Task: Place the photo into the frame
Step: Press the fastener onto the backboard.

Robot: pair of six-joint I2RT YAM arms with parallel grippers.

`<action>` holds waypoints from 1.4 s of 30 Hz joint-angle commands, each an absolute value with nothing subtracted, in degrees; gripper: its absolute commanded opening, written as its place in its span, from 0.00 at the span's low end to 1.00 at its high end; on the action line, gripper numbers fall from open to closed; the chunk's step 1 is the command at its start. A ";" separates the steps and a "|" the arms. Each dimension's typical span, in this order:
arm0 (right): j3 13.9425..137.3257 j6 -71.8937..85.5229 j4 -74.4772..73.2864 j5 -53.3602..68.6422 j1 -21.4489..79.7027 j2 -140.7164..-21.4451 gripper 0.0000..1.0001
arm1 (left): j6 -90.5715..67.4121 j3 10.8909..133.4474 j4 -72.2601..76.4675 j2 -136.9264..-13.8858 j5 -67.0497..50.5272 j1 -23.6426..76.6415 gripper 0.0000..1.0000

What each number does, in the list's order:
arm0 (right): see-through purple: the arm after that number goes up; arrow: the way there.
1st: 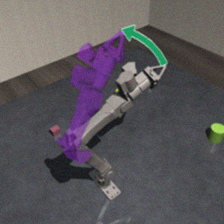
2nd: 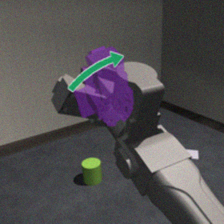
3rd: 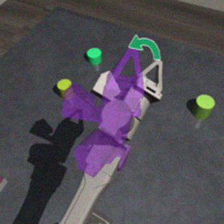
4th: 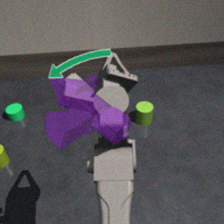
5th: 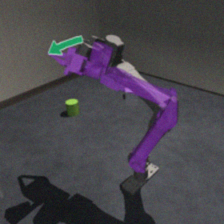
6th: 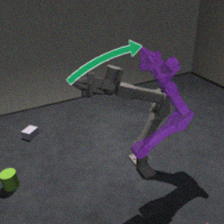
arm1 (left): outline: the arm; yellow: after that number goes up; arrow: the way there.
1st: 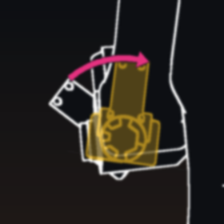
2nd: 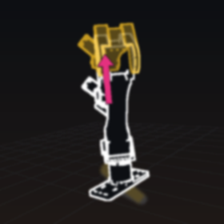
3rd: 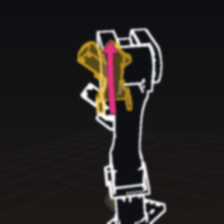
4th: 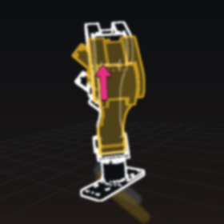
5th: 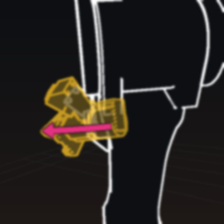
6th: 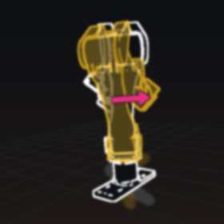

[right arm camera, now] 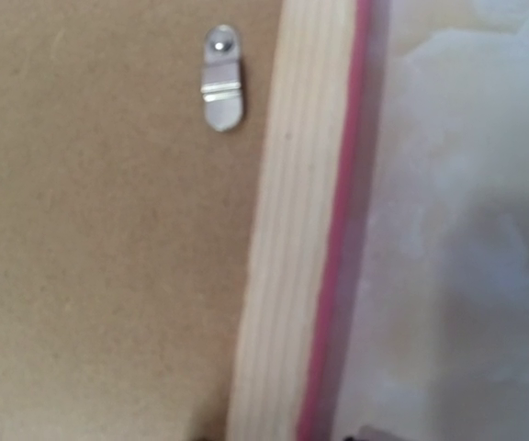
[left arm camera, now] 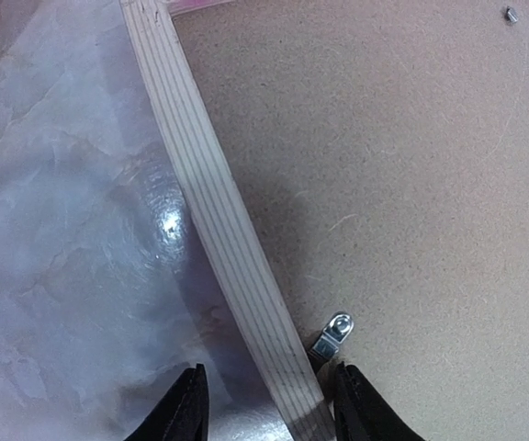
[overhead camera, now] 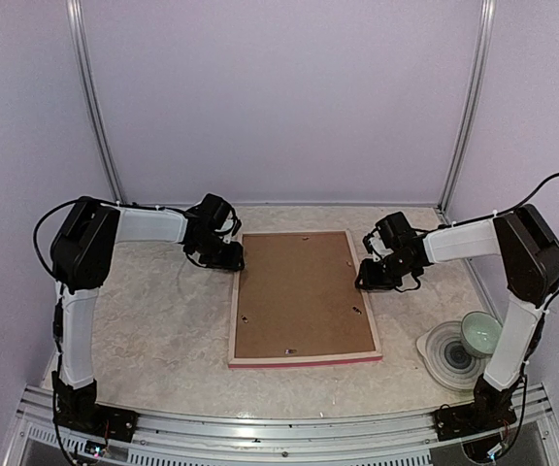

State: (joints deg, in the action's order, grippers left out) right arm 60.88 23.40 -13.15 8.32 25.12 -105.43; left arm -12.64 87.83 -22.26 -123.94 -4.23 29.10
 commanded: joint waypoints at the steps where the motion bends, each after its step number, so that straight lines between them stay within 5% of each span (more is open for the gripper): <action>1: 60.73 22.82 -12.48 9.05 25.66 -105.55 0.35 | -13.17 89.14 -21.64 -125.86 -3.74 29.53 0.45; 23: 61.02 22.41 -13.04 8.86 25.84 -106.05 0.32 | -16.30 88.13 -19.93 -125.44 -2.14 29.53 0.15; 42: 61.93 21.44 -14.14 8.17 26.79 -107.31 0.24 | -25.92 82.68 -10.66 -123.59 -3.29 30.47 0.18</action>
State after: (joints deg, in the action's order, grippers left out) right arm 61.04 22.09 -13.19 8.95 25.89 -105.82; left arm -23.86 84.29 -12.91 -123.63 -3.09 29.63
